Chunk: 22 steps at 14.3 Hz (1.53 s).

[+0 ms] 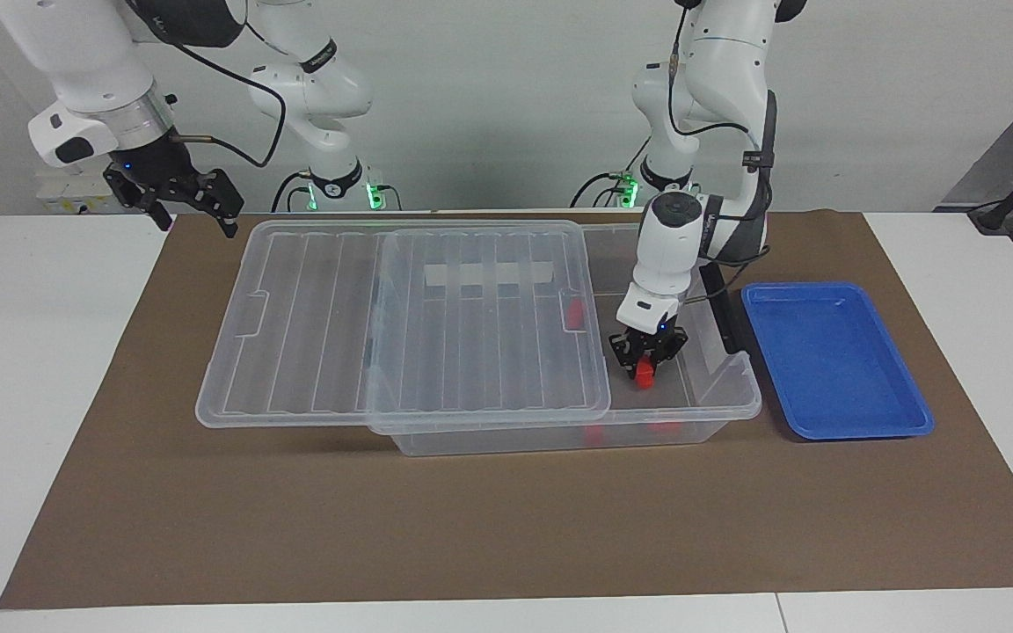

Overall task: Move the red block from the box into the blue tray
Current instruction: 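Lift the red block with the left gripper and carry it over the tray, then lower the red block into the blue tray with the left gripper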

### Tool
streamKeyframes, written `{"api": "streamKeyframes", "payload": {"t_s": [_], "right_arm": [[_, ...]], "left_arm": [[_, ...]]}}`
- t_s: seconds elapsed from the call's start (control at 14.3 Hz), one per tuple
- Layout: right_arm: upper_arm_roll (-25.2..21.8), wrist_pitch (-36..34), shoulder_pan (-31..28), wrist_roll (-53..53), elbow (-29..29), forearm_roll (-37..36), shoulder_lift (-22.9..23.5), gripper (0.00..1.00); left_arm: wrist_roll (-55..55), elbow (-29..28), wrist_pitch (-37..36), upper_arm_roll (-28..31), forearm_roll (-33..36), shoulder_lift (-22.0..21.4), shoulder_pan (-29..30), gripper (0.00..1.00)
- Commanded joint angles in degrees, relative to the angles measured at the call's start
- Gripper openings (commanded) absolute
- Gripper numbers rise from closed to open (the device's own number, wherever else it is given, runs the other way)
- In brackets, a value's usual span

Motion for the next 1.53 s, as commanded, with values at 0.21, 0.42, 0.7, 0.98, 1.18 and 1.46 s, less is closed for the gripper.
{"api": "streamKeyframes", "payload": {"t_s": [0.21,0.42,0.7,0.98,1.18,1.46], "right_arm": [[0.22,1.04,-0.14,1.61,-0.59,0.95,-0.18,1.0],[0.57,1.04,-0.14,1.79,-0.59,0.95,-0.27,1.0],[0.57,1.04,-0.14,1.7,-0.68,0.95,-0.27,1.0],[0.57,1.04,-0.14,1.7,-0.77,0.95,-0.45,1.0],[0.57,1.04,-0.22,0.91,-1.21,0.16,-0.54,1.0],[0.48,2.27,-0.57,-1.09,-1.3,-0.28,-0.54,1.0]], "left_arm": [[8.82,12.76,-23.2,-0.16,0.78,-4.25,0.0,0.0],[12.79,16.18,-29.44,0.11,-1.06,-6.1,0.97,0.0],[21.56,19.53,-34.47,0.99,-3.18,-7.24,4.2,0.0],[37.72,19.62,-35.17,0.99,-10.55,-9.7,16.24,0.0],[50.2,19.36,-35.01,1.25,-10.65,-10.14,22.84,0.0],[57.62,17.69,-30.97,1.25,-10.65,-9.97,27.25,0.0]]}}
